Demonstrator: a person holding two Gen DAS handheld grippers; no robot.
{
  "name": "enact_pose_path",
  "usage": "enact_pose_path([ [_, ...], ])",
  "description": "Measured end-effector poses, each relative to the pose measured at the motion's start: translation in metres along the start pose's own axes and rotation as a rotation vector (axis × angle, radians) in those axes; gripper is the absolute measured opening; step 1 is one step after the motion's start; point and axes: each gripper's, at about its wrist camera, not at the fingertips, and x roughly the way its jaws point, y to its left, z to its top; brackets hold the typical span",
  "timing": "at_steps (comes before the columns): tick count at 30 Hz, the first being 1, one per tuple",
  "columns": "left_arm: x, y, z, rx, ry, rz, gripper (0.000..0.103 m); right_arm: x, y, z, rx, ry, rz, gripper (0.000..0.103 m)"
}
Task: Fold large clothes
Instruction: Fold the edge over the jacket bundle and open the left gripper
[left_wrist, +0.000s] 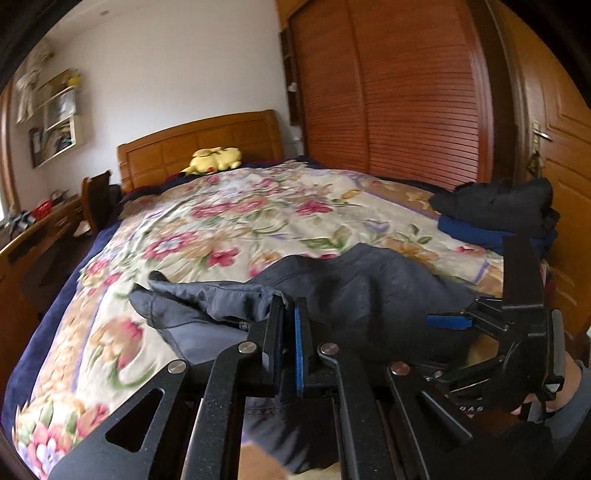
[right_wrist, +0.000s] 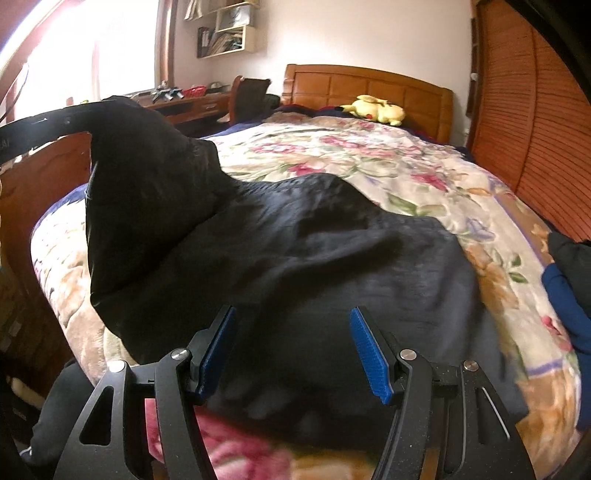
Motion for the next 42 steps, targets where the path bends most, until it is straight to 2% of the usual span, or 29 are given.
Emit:
enact_pose_path([
  [4, 0.011, -0.023, 0.019, 0.023, 0.013, -0.051, 0.004, -0.009, -0.011, -0.004, 0.026, -0.014, -0.019, 0.065],
  [9, 0.022, -0.043, 0.033, 0.053, 0.022, -0.076, 0.004, -0.018, -0.026, -0.006, 0.062, -0.027, -0.037, 0.065],
  [15, 0.039, -0.052, 0.017, 0.081, 0.075, -0.086, 0.004, -0.022, -0.032, -0.008, 0.09, -0.033, -0.045, 0.065],
  [20, 0.035, -0.042, 0.0, 0.064, 0.092, -0.052, 0.004, -0.021, -0.03, -0.008, 0.082, -0.026, -0.044, 0.065],
  [22, 0.029, -0.036, -0.004, 0.052, 0.094, -0.045, 0.009, -0.018, -0.031, -0.006, 0.079, -0.025, -0.042, 0.065],
  [27, 0.005, -0.015, -0.011, 0.011, 0.06, -0.039, 0.041, -0.016, -0.032, -0.003, 0.075, -0.025, -0.035, 0.065],
  [31, -0.014, 0.011, -0.021, -0.039, 0.042, -0.039, 0.051, -0.015, -0.029, 0.001, 0.07, -0.032, -0.025, 0.065],
  [33, -0.023, 0.025, -0.028, -0.068, 0.031, -0.029, 0.068, -0.013, -0.027, 0.004, 0.066, -0.037, -0.017, 0.065],
  [35, -0.034, 0.039, -0.036, -0.09, 0.01, -0.01, 0.071, -0.013, -0.022, 0.008, 0.054, -0.041, -0.007, 0.065],
  [42, -0.064, 0.087, -0.071, -0.151, -0.016, 0.066, 0.072, -0.007, 0.014, 0.02, -0.021, -0.061, 0.047, 0.065],
])
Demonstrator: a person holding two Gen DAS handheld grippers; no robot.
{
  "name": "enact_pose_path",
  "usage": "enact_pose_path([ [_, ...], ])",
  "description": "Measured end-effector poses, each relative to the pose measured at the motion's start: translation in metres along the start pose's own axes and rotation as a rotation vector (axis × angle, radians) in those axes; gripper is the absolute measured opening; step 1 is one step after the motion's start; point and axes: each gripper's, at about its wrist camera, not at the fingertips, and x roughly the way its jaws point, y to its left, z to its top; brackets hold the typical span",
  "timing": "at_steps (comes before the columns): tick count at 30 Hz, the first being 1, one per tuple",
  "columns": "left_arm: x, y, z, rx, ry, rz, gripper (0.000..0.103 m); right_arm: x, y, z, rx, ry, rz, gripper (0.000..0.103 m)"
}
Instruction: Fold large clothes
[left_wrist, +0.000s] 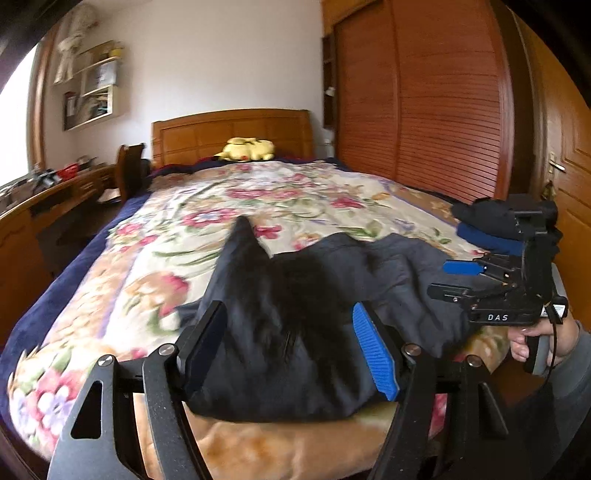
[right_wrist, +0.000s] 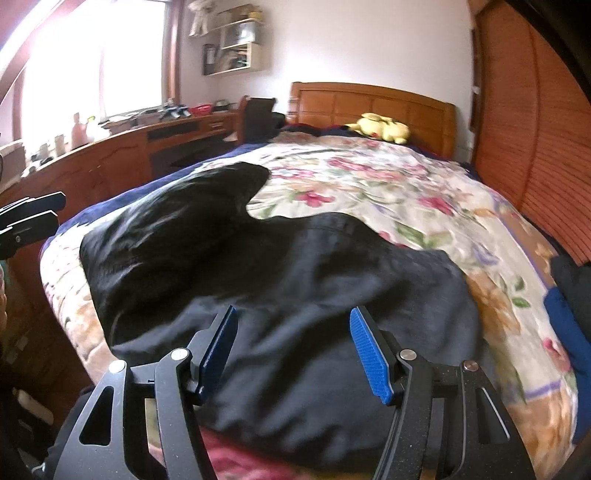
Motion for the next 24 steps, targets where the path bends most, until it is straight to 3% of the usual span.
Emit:
enact_pose_path([
  [7, -0.017, 0.053, -0.032, -0.059, -0.003, 0.102, 0.073, 0.031, 0.065, 0.016, -0.12, 0.029, 0.081, 0.065],
  [11, -0.024, 0.083, -0.046, -0.103, 0.007, 0.149, 0.073, 0.048, 0.111, 0.03, -0.185, 0.025, 0.181, 0.066],
  [16, -0.036, 0.111, -0.059, -0.129, 0.007, 0.197, 0.073, 0.073, 0.167, 0.034, -0.254, 0.036, 0.291, 0.076],
  [24, -0.046, 0.14, -0.076, -0.16, 0.015, 0.241, 0.073, 0.111, 0.205, 0.026, -0.321, 0.106, 0.348, 0.082],
])
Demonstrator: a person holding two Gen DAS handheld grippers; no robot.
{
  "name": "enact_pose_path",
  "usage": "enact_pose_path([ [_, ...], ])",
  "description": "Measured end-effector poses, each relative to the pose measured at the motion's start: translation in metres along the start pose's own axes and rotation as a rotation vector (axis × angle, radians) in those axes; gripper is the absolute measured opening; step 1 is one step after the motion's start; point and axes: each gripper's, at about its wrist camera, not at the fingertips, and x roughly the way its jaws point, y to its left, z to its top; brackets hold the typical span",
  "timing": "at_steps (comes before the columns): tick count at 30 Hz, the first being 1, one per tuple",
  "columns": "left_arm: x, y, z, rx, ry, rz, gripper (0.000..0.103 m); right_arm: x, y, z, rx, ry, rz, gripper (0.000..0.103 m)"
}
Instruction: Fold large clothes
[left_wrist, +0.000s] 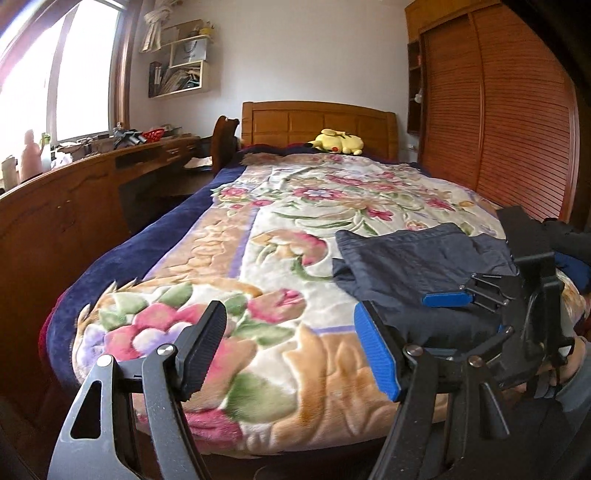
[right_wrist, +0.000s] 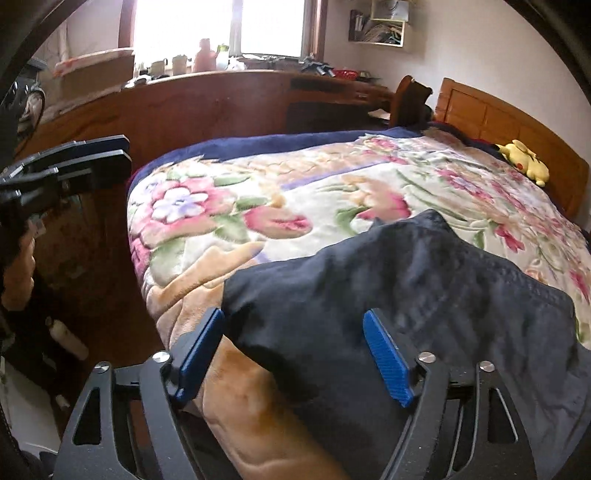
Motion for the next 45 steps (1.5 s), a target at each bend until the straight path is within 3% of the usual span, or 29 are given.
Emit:
enact_pose_path([
  [6, 0.001, 0.007, -0.009, -0.01, 0.008, 0.0, 0.073, 0.037, 0.004, 0.01, -0.045, 0.091, -0.044, 0.086],
  [9, 0.003, 0.005, -0.011, -0.005, 0.012, -0.005, 0.073, 0.045, -0.005, 0.012, -0.029, 0.084, -0.032, 0.085],
  [10, 0.004, 0.005, -0.012, -0.004, 0.014, -0.007, 0.073, 0.045, -0.01, 0.014, -0.011, 0.077, -0.029, 0.074],
  [11, 0.004, 0.004, -0.011, -0.004, 0.016, -0.009, 0.073, 0.045, -0.014, 0.016, 0.006, 0.071, -0.026, 0.048],
  [13, 0.005, 0.0, -0.01, -0.003, 0.017, -0.019, 0.073, 0.039, -0.022, 0.016, 0.027, 0.053, -0.049, 0.02],
  [14, 0.005, -0.003, -0.01, -0.002, 0.015, -0.025, 0.073, 0.031, -0.027, 0.017, 0.038, 0.032, -0.042, 0.016],
  [20, 0.007, -0.031, -0.001, 0.006, -0.015, -0.101, 0.073, -0.056, -0.082, 0.026, 0.098, -0.145, -0.161, 0.014],
  [29, 0.019, -0.105, 0.016, 0.061, -0.039, -0.224, 0.073, -0.141, -0.179, -0.024, 0.231, -0.146, -0.374, 0.013],
  [35, 0.023, -0.154, 0.024, 0.101, -0.04, -0.292, 0.073, -0.171, -0.199, -0.058, 0.274, -0.129, -0.442, 0.013],
  [45, 0.024, -0.213, 0.026, 0.181, -0.027, -0.354, 0.073, -0.198, -0.187, -0.096, 0.36, -0.11, -0.51, 0.013],
])
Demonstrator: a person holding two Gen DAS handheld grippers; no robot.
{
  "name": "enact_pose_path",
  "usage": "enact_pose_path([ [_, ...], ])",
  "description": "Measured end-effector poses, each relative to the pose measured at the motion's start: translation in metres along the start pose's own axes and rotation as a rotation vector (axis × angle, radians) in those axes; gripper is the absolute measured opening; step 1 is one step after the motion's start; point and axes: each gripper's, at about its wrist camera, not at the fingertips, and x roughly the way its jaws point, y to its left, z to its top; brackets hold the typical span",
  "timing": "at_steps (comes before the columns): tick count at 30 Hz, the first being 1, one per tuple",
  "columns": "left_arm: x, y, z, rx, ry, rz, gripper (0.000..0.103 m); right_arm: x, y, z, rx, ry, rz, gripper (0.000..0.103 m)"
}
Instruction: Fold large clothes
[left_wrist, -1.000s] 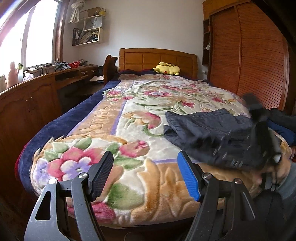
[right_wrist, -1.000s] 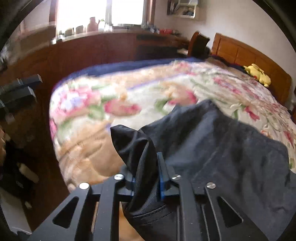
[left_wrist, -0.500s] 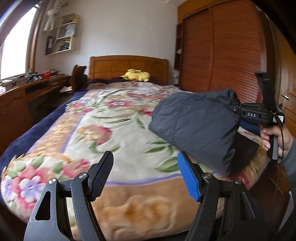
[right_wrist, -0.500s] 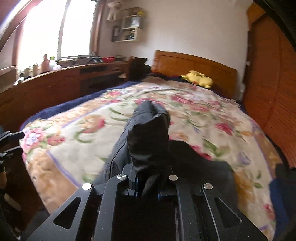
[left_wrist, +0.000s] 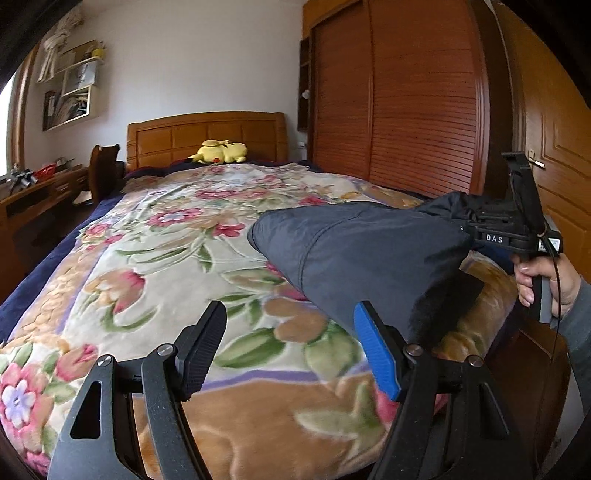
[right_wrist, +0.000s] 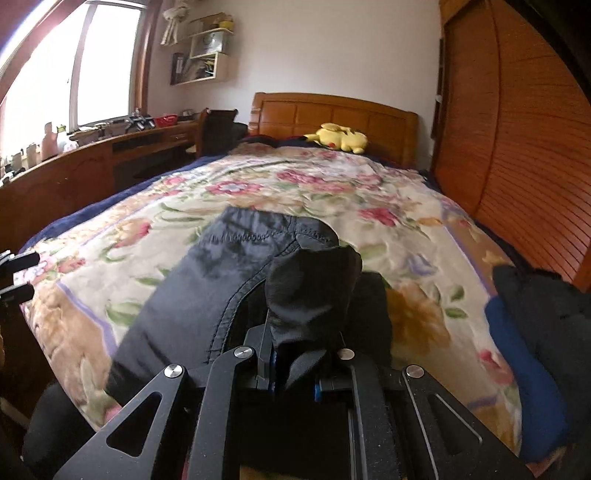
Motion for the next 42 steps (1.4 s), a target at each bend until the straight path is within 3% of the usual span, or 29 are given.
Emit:
enact_pose_path([
  [11, 0.007, -0.02, 0.001, 0.033, 0.013, -0.019, 0.073, -0.034, -0.009, -0.004, 0.004, 0.023, -0.045, 0.013],
  [18, 0.009, -0.02, 0.001, 0.032, 0.022, -0.012, 0.073, -0.025, -0.009, -0.025, 0.026, 0.1, -0.044, 0.013],
  [21, 0.01, -0.021, 0.001, 0.034, 0.024, -0.013, 0.073, -0.026, -0.012, -0.029, 0.055, 0.114, -0.055, 0.025],
  [23, 0.012, -0.021, 0.002, 0.036, 0.026, -0.017, 0.073, -0.033, -0.016, -0.027, 0.077, 0.106, -0.088, 0.045],
  [26, 0.02, -0.02, 0.003, 0.035, 0.031, -0.024, 0.073, -0.05, -0.023, -0.023, 0.107, 0.081, -0.108, 0.061],
  [30, 0.031, -0.019, 0.002, 0.038, 0.04, -0.039, 0.073, -0.075, -0.025, -0.012, 0.077, 0.02, -0.182, 0.063],
  [33, 0.043, -0.017, 0.001, 0.035, 0.048, -0.053, 0.073, -0.088, -0.018, 0.002, 0.062, -0.025, -0.188, 0.063],
  [42, 0.068, -0.004, -0.008, 0.022, 0.057, -0.062, 0.073, -0.05, 0.037, 0.02, -0.008, 0.01, -0.043, 0.063],
])
